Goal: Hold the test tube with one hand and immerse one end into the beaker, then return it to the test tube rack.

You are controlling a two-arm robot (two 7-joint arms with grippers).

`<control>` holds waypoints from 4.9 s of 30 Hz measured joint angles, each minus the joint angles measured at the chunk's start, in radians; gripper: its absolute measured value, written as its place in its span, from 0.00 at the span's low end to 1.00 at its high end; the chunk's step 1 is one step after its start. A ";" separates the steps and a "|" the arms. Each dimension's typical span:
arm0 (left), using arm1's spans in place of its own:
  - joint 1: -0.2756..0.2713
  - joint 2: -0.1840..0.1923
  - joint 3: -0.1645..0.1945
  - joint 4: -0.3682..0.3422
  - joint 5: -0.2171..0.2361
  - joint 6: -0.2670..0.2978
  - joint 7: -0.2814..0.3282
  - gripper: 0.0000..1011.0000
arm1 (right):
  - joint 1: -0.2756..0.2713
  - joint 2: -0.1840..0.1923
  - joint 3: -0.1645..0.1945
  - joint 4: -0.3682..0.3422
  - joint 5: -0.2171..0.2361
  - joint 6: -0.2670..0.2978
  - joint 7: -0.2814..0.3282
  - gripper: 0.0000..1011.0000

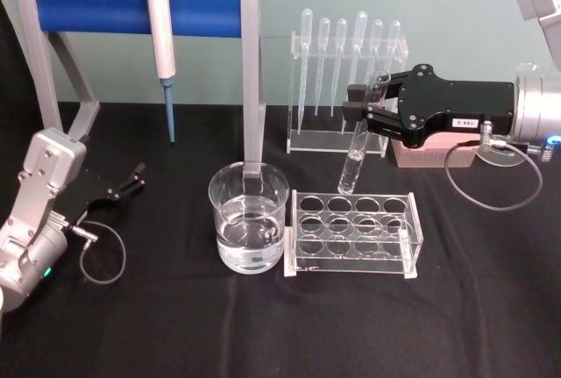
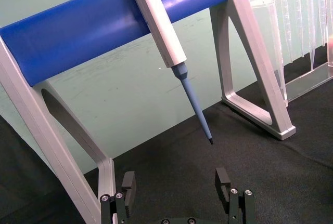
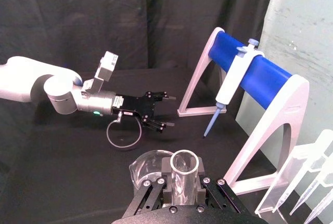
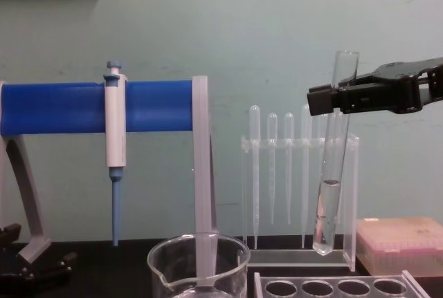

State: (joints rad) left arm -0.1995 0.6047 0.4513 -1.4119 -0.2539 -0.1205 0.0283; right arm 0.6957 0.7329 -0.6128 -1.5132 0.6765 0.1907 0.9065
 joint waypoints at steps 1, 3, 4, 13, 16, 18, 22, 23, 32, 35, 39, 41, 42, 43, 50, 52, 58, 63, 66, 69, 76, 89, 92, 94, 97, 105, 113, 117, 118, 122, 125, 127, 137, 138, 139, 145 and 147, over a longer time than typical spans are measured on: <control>0.000 0.000 0.000 0.000 0.000 0.000 0.000 0.99 | 0.000 0.000 0.000 0.000 0.000 0.000 0.000 0.22; 0.000 0.000 0.000 0.000 0.000 0.000 0.000 0.99 | 0.000 0.000 0.000 0.000 0.000 0.000 0.000 0.22; 0.000 0.000 0.000 0.000 0.000 0.000 0.000 0.99 | 0.000 0.000 0.000 0.000 0.000 0.000 0.000 0.22; 0.000 0.000 0.000 0.000 0.000 0.000 0.000 0.99 | 0.015 0.000 -0.008 0.001 0.000 0.002 0.009 0.22; 0.000 0.000 0.000 0.000 0.000 0.000 0.000 0.99 | 0.046 -0.007 -0.018 0.006 0.001 0.008 0.027 0.22; 0.000 0.000 0.000 0.000 0.000 0.000 0.000 0.99 | 0.060 -0.014 -0.021 0.009 0.006 0.010 0.031 0.22; 0.000 0.000 0.000 0.000 0.000 0.000 0.000 0.99 | 0.104 -0.047 -0.034 0.027 0.017 0.021 0.036 0.22; 0.000 0.000 0.000 0.000 0.000 0.000 0.000 0.99 | 0.122 -0.061 -0.041 0.037 0.020 0.022 0.039 0.22; 0.000 0.000 0.000 0.000 0.000 0.000 0.000 0.99 | 0.194 -0.149 -0.097 0.117 0.026 0.023 0.067 0.22; 0.000 0.000 0.000 0.000 0.000 0.000 0.000 0.99 | 0.208 -0.180 -0.123 0.154 0.025 0.015 0.068 0.22; 0.000 0.000 0.000 0.000 0.000 0.000 0.000 0.99 | 0.216 -0.202 -0.146 0.185 0.022 0.001 0.068 0.22; 0.000 0.000 0.000 0.000 0.000 0.000 0.000 0.99 | 0.218 -0.211 -0.154 0.197 0.021 -0.006 0.068 0.22; 0.000 0.000 0.000 0.000 0.000 0.000 0.000 0.99 | 0.219 -0.215 -0.158 0.202 0.021 -0.009 0.068 0.22; 0.000 0.000 0.000 0.000 0.000 0.000 0.000 0.99 | 0.219 -0.222 -0.164 0.213 0.020 -0.015 0.068 0.22; 0.000 0.000 0.000 0.000 0.000 0.000 0.000 0.99 | 0.222 -0.251 -0.189 0.260 0.010 -0.030 0.067 0.22; 0.000 0.000 0.000 0.000 0.000 0.000 0.000 0.99 | 0.222 -0.256 -0.193 0.268 0.007 -0.033 0.065 0.22; 0.000 0.000 0.000 0.000 0.000 0.000 0.000 0.99 | 0.212 -0.276 -0.211 0.295 -0.009 -0.045 0.059 0.22; 0.000 0.000 0.000 0.000 0.000 0.000 0.000 0.99 | 0.199 -0.282 -0.219 0.298 -0.019 -0.049 0.055 0.22; 0.000 0.000 0.000 0.000 0.000 0.000 0.000 0.99 | 0.189 -0.282 -0.226 0.294 -0.029 -0.051 0.053 0.22; 0.000 0.000 0.000 0.000 0.000 0.000 0.000 0.99 | 0.182 -0.280 -0.232 0.290 -0.041 -0.053 0.048 0.22; 0.000 0.000 0.000 0.000 0.000 0.000 0.000 0.99 | 0.166 -0.279 -0.237 0.282 -0.068 -0.063 0.038 0.22; 0.000 0.000 0.000 0.000 0.000 0.000 0.000 0.99 | 0.135 -0.292 -0.240 0.290 -0.104 -0.080 0.017 0.22; 0.000 0.000 0.000 0.000 0.000 0.000 0.000 0.99 | 0.128 -0.295 -0.240 0.293 -0.110 -0.084 0.014 0.22; 0.000 0.000 0.000 0.000 0.000 0.000 0.000 0.99 | 0.121 -0.299 -0.239 0.296 -0.117 -0.089 0.009 0.22; 0.000 0.000 0.000 0.000 0.000 0.000 0.000 0.99 | 0.111 -0.303 -0.236 0.299 -0.128 -0.098 0.003 0.22; 0.000 0.000 0.000 0.000 0.000 0.000 0.000 0.99 | 0.097 -0.307 -0.227 0.303 -0.148 -0.105 -0.006 0.22; 0.000 0.000 0.000 0.000 0.000 0.000 0.000 0.99 | 0.089 -0.313 -0.219 0.311 -0.158 -0.107 -0.004 0.22; 0.000 0.000 0.000 0.000 0.000 0.000 0.000 0.99 | 0.086 -0.315 -0.216 0.314 -0.160 -0.108 -0.002 0.22; 0.000 0.000 0.000 0.000 0.000 0.000 0.000 0.99 | 0.085 -0.315 -0.215 0.314 -0.161 -0.108 -0.001 0.22; 0.000 0.000 0.000 0.000 0.000 0.000 0.000 0.99 | 0.083 -0.316 -0.213 0.314 -0.163 -0.107 0.001 0.22; 0.000 0.000 0.000 0.000 0.000 0.000 0.000 0.99 | 0.083 -0.316 -0.213 0.314 -0.163 -0.107 0.002 0.22; 0.000 0.000 0.000 0.000 0.000 0.000 0.000 0.99 | 0.083 -0.316 -0.213 0.314 -0.163 -0.107 0.002 0.22; 0.000 0.000 0.000 0.000 0.000 0.000 0.000 0.99 | 0.083 -0.316 -0.213 0.314 -0.162 -0.106 0.003 0.22; 0.000 0.000 0.000 0.000 0.000 0.000 0.000 0.99 | 0.083 -0.316 -0.213 0.313 -0.162 -0.106 0.003 0.22; 0.000 0.000 0.000 0.000 0.000 0.000 0.000 0.99 | 0.083 -0.316 -0.213 0.313 -0.162 -0.106 0.003 0.22; 0.000 0.000 0.000 0.000 0.000 0.000 0.000 0.99 | 0.084 -0.316 -0.214 0.313 -0.162 -0.105 0.003 0.22; 0.000 0.000 0.000 0.000 0.000 0.000 0.000 0.99 | 0.084 -0.315 -0.214 0.313 -0.162 -0.105 0.003 0.22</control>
State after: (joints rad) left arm -0.1995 0.6047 0.4514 -1.4120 -0.2539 -0.1205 0.0283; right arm 0.7795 0.4174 -0.8269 -1.2000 0.5148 0.0852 0.9091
